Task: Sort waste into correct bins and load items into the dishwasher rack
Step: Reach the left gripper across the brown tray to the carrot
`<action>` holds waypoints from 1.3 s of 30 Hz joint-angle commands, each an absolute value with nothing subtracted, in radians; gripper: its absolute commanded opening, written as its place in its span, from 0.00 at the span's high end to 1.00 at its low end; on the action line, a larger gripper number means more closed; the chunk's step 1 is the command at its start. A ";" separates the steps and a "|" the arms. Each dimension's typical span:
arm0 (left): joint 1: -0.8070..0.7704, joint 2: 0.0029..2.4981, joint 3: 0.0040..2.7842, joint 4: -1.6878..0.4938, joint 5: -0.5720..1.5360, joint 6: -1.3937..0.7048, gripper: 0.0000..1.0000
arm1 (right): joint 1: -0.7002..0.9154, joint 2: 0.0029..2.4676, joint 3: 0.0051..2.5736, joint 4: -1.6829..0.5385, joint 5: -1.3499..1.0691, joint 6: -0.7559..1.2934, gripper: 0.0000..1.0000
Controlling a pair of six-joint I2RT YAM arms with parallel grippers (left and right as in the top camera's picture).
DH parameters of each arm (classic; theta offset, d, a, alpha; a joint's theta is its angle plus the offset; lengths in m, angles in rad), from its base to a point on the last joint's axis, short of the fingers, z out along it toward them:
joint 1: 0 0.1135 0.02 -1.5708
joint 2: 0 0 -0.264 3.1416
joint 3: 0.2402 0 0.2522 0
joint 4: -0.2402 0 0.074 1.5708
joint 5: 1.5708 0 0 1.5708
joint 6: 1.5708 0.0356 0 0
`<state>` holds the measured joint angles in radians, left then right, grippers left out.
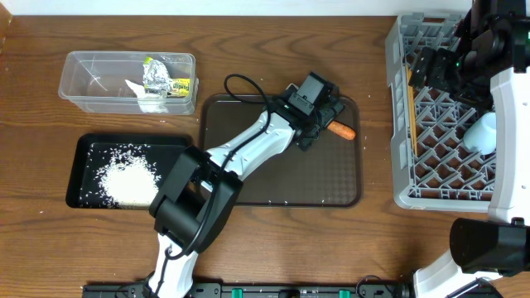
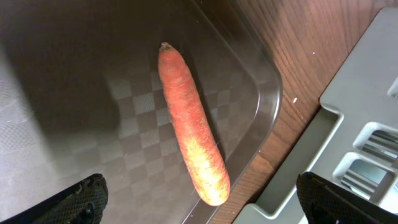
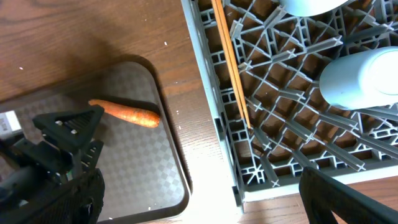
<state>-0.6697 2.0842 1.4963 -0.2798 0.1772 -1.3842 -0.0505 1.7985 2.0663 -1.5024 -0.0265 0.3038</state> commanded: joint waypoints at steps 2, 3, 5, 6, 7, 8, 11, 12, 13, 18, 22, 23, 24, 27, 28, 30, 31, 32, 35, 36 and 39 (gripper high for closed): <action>-0.680 2.116 1.510 -0.270 0.153 -1.390 0.01 | -0.051 1.803 2.065 -1.504 -0.027 0.314 0.01; -0.680 2.117 1.510 -0.270 0.146 -1.390 0.01 | -0.051 1.803 2.065 -1.504 -0.027 0.314 0.01; -0.680 2.122 1.510 -0.271 0.133 -1.390 0.06 | -0.051 1.803 2.065 -1.504 -0.027 0.314 0.01; -0.680 2.124 1.510 -0.270 0.123 -1.390 0.10 | -0.051 1.803 2.065 -1.504 -0.027 0.314 0.01; -0.680 2.125 1.510 -0.270 0.111 -1.390 0.14 | -0.051 1.803 2.065 -1.504 -0.027 0.314 0.01; -0.680 2.125 1.510 -0.267 0.098 -1.389 0.16 | -0.051 1.803 2.065 -1.504 -0.027 0.314 0.01; -0.680 2.127 1.510 -0.252 0.081 -1.388 0.16 | -0.051 1.803 2.065 -1.504 -0.027 0.314 0.01; -0.681 2.131 1.510 -0.240 0.081 -1.388 0.17 | -0.051 1.803 2.065 -1.504 -0.027 0.314 0.01; -0.683 2.133 1.509 -0.227 0.081 -1.388 0.17 | -0.051 1.803 2.065 -1.504 -0.027 0.314 0.01; -0.691 2.148 1.509 -0.150 0.082 -1.389 0.17 | -0.051 1.803 2.065 -1.504 -0.027 0.314 0.01; -0.692 2.149 1.510 -0.041 0.093 -1.388 0.22 | -0.051 1.803 2.065 -1.504 -0.027 0.314 0.01; -0.693 2.149 1.510 -0.016 0.093 -1.388 0.25 | -0.051 1.803 2.065 -1.504 -0.027 0.314 0.01; -0.693 2.149 1.510 0.000 0.092 -1.389 0.28 | -0.051 1.803 2.065 -1.504 -0.027 0.314 0.01; -0.693 2.154 1.510 0.021 0.073 -1.389 0.33 | -0.051 1.803 2.065 -1.504 -0.027 0.314 0.01; -0.693 2.157 1.510 0.021 0.064 -1.389 0.33 | -0.051 1.803 2.065 -1.504 -0.027 0.314 0.01; -0.693 2.167 1.510 0.021 0.051 -1.389 0.33 | -0.051 1.803 2.065 -1.504 -0.027 0.314 0.01; -0.693 2.172 1.510 0.021 0.049 -1.388 0.35 | -0.051 1.803 2.065 -1.504 -0.027 0.314 0.01; -0.693 2.179 1.510 0.021 0.044 -1.389 0.39 | -0.051 1.803 2.065 -1.504 -0.027 0.314 0.01; -0.698 2.200 1.509 0.025 0.043 -1.389 0.54 | -0.051 1.803 2.065 -1.504 -0.027 0.314 0.01; -0.699 2.208 1.509 0.025 0.043 -1.389 0.63 | -0.051 1.803 2.065 -1.504 -0.027 0.314 0.01; -0.706 2.234 1.509 0.033 0.045 -1.389 0.80 | -0.051 1.803 2.065 -1.504 -0.027 0.314 0.01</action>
<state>-0.6952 2.1986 1.4967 0.0288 0.0624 -1.3895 -0.0505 1.7985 2.0663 -1.5028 -0.0265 0.3038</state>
